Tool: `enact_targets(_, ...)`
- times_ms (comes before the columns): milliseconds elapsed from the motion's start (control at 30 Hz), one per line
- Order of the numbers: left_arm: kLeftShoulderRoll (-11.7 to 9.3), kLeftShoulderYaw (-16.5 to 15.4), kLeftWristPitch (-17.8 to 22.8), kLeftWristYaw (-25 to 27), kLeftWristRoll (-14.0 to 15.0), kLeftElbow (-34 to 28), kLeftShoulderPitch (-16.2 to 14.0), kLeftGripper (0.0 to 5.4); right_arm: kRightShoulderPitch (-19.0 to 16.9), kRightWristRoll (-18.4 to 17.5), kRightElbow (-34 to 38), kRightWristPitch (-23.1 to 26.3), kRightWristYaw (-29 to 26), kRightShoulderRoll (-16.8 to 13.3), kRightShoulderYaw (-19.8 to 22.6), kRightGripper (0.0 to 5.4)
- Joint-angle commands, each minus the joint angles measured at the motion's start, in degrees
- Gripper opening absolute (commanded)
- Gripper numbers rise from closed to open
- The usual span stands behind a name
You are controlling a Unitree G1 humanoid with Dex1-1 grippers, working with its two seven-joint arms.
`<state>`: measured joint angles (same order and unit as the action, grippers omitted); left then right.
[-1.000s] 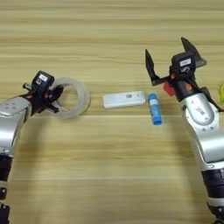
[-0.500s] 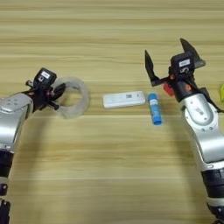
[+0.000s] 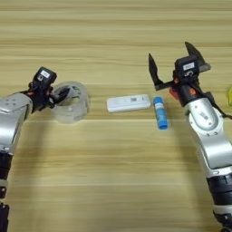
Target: Move the objects on the table
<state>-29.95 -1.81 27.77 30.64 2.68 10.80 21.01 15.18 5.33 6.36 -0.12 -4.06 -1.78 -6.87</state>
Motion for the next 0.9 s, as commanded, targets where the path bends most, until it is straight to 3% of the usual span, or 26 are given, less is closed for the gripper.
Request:
enact_targets(33,-0.08,0.03,-0.03,0.10,0.38,-1.16,0.55,3.76,0.71,0.07,-0.57,0.15,0.15,0.08,0.17,5.40)
enact_targets(500,3.53,-0.10,0.91,-1.29,3.21,-8.93,0.08,5.35,-2.09,-0.65,-1.37,1.54,-1.14,-1.39,0.70,5.40)
enact_targets(633,5.47,-0.65,0.65,-3.09,3.66,-10.77,0.46,5.38,-3.74,-1.04,-1.54,2.01,-2.31,-1.97,0.89,5.40)
enact_targets(733,7.03,-1.48,-1.76,-5.45,3.44,-10.87,1.14,5.38,-4.78,-1.73,-2.16,2.44,-3.16,-2.11,0.81,5.40)
enact_targets(900,10.01,-3.24,-2.94,-7.81,5.61,-11.08,1.96,5.38,-5.43,-2.52,-2.84,2.61,-3.99,-2.68,1.38,5.40)
